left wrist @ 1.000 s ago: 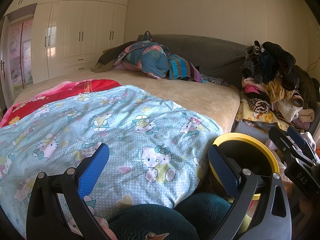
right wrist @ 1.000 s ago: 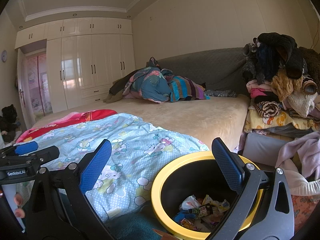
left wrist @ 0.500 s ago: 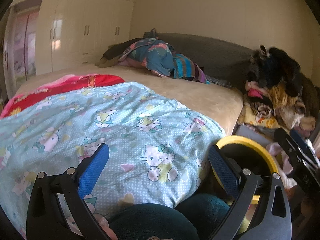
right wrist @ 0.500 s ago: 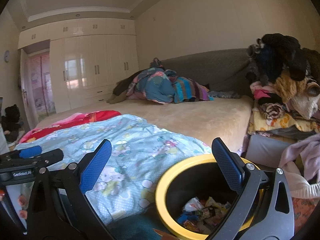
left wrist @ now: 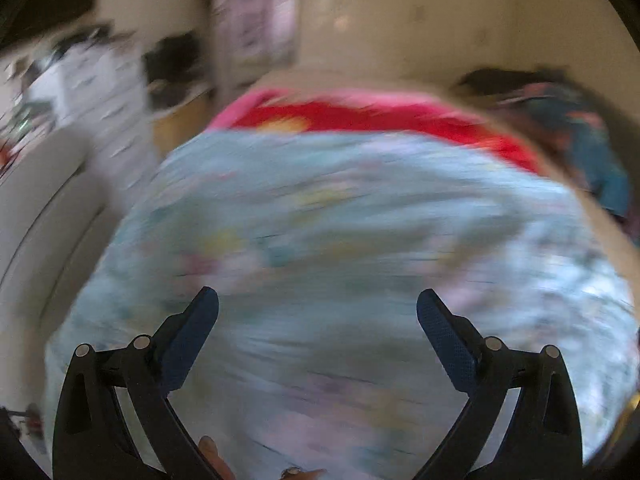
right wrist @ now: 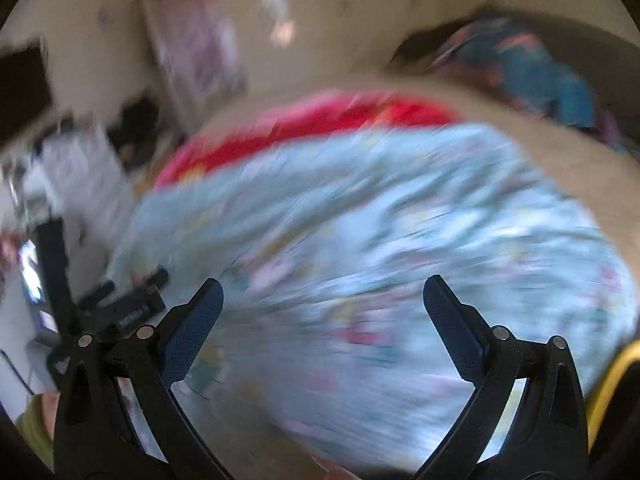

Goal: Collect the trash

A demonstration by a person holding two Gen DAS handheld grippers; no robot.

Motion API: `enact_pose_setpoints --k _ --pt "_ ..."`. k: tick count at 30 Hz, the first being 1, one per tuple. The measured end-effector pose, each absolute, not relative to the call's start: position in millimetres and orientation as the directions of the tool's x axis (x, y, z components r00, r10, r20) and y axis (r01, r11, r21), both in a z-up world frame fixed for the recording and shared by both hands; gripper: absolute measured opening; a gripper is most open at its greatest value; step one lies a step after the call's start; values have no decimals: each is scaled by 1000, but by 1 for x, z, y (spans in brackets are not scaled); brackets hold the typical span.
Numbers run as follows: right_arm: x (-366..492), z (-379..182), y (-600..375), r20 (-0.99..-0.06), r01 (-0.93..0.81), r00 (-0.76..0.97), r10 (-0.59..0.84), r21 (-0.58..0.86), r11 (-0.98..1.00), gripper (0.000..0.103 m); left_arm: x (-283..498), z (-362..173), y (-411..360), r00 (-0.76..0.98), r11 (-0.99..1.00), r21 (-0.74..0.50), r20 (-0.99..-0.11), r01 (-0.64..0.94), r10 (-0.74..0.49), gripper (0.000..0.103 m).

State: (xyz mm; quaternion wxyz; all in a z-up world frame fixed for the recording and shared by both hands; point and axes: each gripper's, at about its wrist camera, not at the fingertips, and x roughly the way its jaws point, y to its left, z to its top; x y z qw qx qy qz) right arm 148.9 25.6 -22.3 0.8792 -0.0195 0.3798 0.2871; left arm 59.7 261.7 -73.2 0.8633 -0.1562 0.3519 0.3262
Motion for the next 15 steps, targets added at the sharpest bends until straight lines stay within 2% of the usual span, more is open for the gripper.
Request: enact_pose_setpoints --k 3,5,7,10,15 --pt "166 -89 116 -797 -589 381 470 183 787 92 49 -111 328 408 640 -13 -780 -768 474 97" --pt "167 -124 148 -831 -604 330 447 178 777 92 44 -126 352 354 598 23 -788 -801 504 97" --pt "167 -148 164 -839 -614 333 431 154 774 93 39 -143 364 327 594 35 -808 -804 490 97" --pt "160 -170 177 -821 -640 427 380 22 768 94 30 -155 365 364 613 25 -785 -790 501 98" --pt "163 -168 168 -809 -635 427 404 50 771 94 25 -154 365 373 613 9 -787 -790 492 98"
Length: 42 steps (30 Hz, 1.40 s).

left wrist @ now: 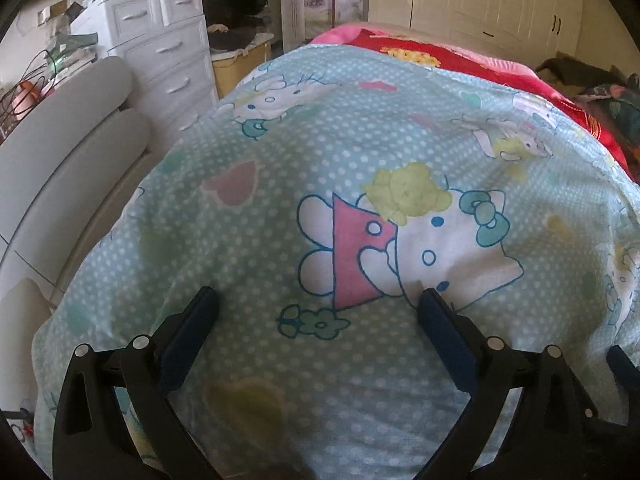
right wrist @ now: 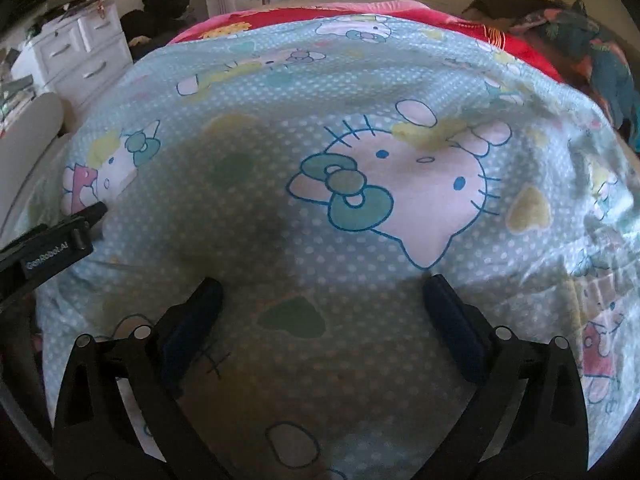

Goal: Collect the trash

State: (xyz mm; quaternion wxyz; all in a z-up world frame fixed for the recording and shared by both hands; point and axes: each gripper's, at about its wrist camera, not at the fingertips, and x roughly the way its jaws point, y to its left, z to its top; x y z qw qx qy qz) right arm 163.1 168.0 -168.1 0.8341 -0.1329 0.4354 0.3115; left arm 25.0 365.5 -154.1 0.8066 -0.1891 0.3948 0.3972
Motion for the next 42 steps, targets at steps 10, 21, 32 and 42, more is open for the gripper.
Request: enact_pose_setpoints --k 10,21,32,42 --pt "161 -168 171 -809 -636 431 400 43 771 94 27 -155 365 372 613 9 -788 -790 491 98" --pt "161 -168 171 -809 -636 431 400 42 771 94 27 -155 365 372 613 9 -788 -790 491 98" --pt "161 -168 171 -810 -636 429 401 44 770 94 27 -155 365 372 613 10 -788 -790 491 98" --pt "161 -168 172 -809 -636 429 403 46 770 94 28 -155 365 371 613 9 -789 -790 490 98"
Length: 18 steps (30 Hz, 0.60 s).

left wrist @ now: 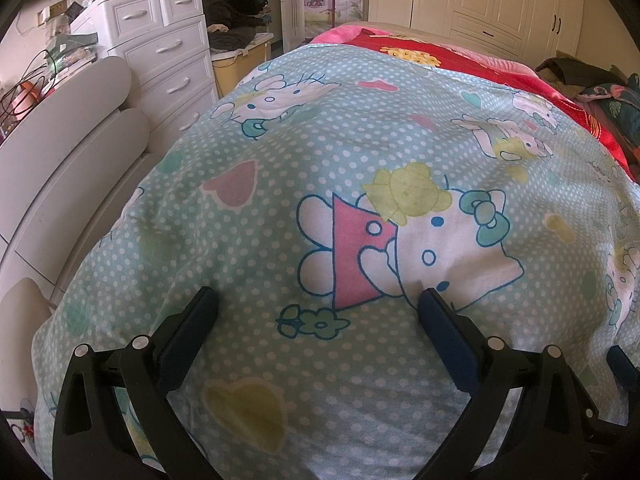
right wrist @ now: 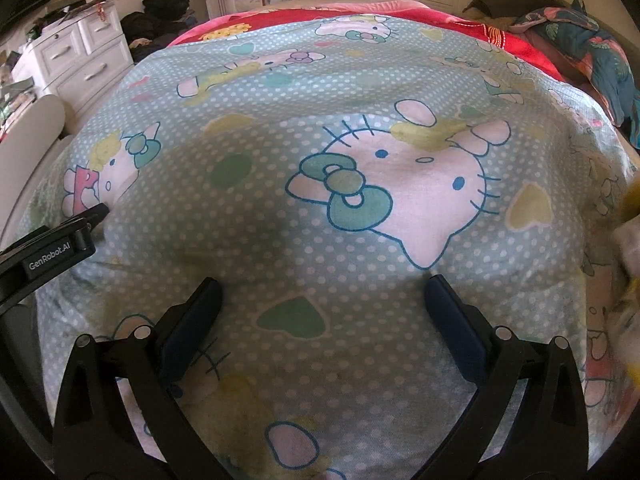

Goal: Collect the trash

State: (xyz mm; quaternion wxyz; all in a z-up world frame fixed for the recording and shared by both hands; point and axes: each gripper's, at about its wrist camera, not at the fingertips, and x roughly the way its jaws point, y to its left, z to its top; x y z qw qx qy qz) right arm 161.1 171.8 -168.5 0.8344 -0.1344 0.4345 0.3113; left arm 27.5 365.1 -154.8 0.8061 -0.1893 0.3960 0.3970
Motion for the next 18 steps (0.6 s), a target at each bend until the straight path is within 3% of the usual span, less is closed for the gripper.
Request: enact_pose_setpoints --k 18 --pt "161 -169 172 -809 -636 428 403 47 770 94 29 -156 365 371 613 9 -789 -790 490 98"
